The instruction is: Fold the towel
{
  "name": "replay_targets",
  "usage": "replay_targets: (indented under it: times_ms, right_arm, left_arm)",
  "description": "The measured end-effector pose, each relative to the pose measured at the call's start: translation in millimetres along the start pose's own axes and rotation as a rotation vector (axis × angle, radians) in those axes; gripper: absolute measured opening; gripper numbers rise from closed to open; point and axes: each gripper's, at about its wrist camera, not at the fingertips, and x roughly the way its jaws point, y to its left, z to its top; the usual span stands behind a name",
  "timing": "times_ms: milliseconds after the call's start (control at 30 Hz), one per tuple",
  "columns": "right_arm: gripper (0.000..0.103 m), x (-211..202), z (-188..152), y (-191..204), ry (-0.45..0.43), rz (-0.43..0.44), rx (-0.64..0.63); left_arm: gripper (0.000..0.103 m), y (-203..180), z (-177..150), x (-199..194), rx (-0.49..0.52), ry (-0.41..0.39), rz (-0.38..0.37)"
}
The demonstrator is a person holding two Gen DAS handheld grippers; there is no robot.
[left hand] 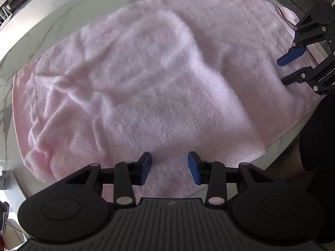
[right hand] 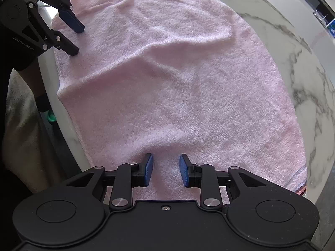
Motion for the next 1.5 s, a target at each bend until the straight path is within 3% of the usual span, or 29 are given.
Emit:
replay_targets:
  times_ms: [233,400,567,733,1000,1100,1167,1500]
  right_arm:
    - [0.027,-3.3,-5.6,-8.9,-0.007,0.033,0.016]
    - [0.027,0.4,-1.7,-6.9,-0.006,0.037,-0.001]
    - [0.027,1.0,-1.5,-7.5,-0.008,0.043,-0.003]
    - [0.027,0.7,-1.5,-8.3,-0.016,0.052,-0.001]
    - [0.027,-1.0,-2.7,-7.1,-0.032,0.053,0.0]
    - [0.027,-1.4,-3.0,-6.6,-0.036,0.054,-0.004]
    - [0.027,-1.7,-3.3,-6.5,-0.039,0.055,-0.006]
    - [0.027,-2.3,-0.6,-5.6,-0.035,0.052,-0.037]
  left_arm:
    - [0.039,-17.8,17.2,-18.8,-0.064,-0.045,-0.13]
    - [0.039,-39.0,33.4,-12.1,-0.097,-0.018,-0.154]
    - [0.04,-47.7,40.0,2.0,-0.172,0.043,-0.124]
    - [0.04,-51.7,36.8,10.1,-0.252,0.065,-0.186]
    - [0.039,-66.5,34.4,19.4,-0.253,0.084,-0.081]
    - [0.033,-69.5,33.2,19.5,-0.254,0.084,-0.056]
    - [0.019,-70.5,31.9,19.4,-0.254,0.082,-0.038]
    - [0.004,-72.8,25.8,18.1,-0.247,0.064,-0.058]
